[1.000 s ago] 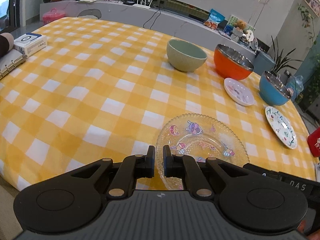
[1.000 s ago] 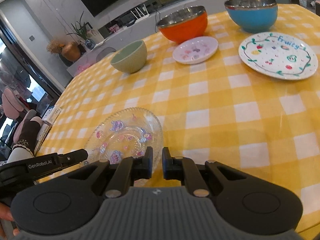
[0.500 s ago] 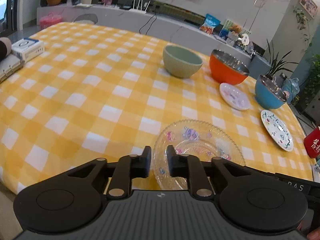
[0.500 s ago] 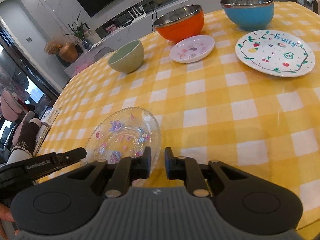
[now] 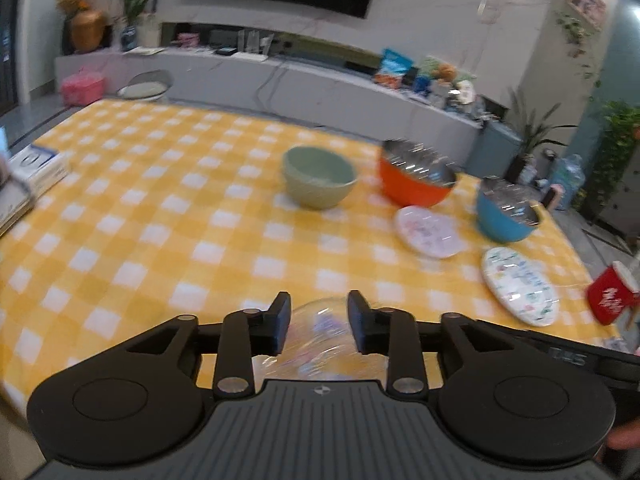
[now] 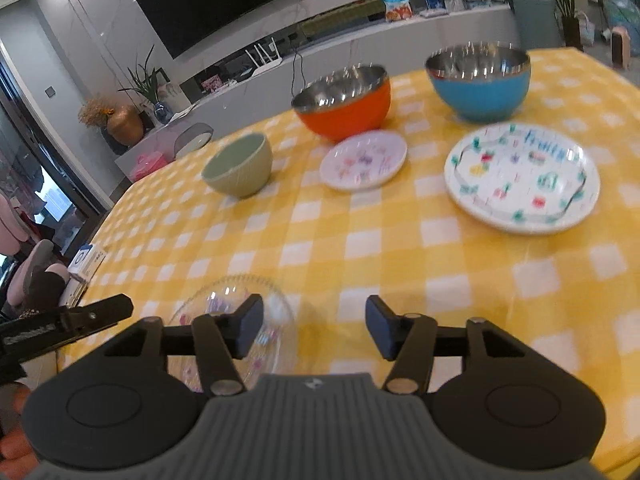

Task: Organize plates and bowls
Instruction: 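Swing both grippers over to the rim of the white Fruity plate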

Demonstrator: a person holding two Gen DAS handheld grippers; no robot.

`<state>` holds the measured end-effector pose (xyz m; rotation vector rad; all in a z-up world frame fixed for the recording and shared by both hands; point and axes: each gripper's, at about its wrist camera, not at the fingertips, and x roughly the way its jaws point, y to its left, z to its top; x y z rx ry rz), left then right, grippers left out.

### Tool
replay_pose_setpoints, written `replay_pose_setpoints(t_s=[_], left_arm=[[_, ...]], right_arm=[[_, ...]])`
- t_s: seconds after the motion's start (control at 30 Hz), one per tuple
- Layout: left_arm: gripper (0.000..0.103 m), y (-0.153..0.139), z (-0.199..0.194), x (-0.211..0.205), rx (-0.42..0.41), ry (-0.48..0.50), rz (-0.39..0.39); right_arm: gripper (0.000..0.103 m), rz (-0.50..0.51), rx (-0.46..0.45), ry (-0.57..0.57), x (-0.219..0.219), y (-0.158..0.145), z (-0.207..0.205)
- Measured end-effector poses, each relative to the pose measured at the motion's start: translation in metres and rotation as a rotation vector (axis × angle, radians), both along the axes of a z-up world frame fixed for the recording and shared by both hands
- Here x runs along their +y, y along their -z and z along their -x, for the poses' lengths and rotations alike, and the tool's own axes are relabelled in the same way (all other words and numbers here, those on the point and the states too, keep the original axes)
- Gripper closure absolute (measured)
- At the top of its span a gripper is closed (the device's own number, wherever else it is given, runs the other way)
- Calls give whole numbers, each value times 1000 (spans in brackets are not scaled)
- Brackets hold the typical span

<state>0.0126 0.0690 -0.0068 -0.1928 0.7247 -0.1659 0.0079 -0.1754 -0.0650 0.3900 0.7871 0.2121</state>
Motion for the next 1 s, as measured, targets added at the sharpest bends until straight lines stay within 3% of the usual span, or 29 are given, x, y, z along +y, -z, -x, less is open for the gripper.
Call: replay_pose_setpoints(t_s=[0.07,0.17,0.53,0.63,0.8,1.0], left_arm=[[50,-8,-4,-10,-10,26,16],[47,-17,-13,-28,-11,56,34],[38,-26,-52,-99,5,147,93],[38,-16,-64,-119,31,168,116],[38,12,-82,-144,88,189,216],[38,43,-99,-161,147,160,227]], right_arm=[[44,45,0,19,-6,-8,-7],[44,97,12,27,-21,-16,-17],[40,112,58,161,-120,-30,-53],[40,95,64,198,-144,-25,-59],[40,87,45,267,-172,-14,-71],[41,37,74,317,-200,2,-91]])
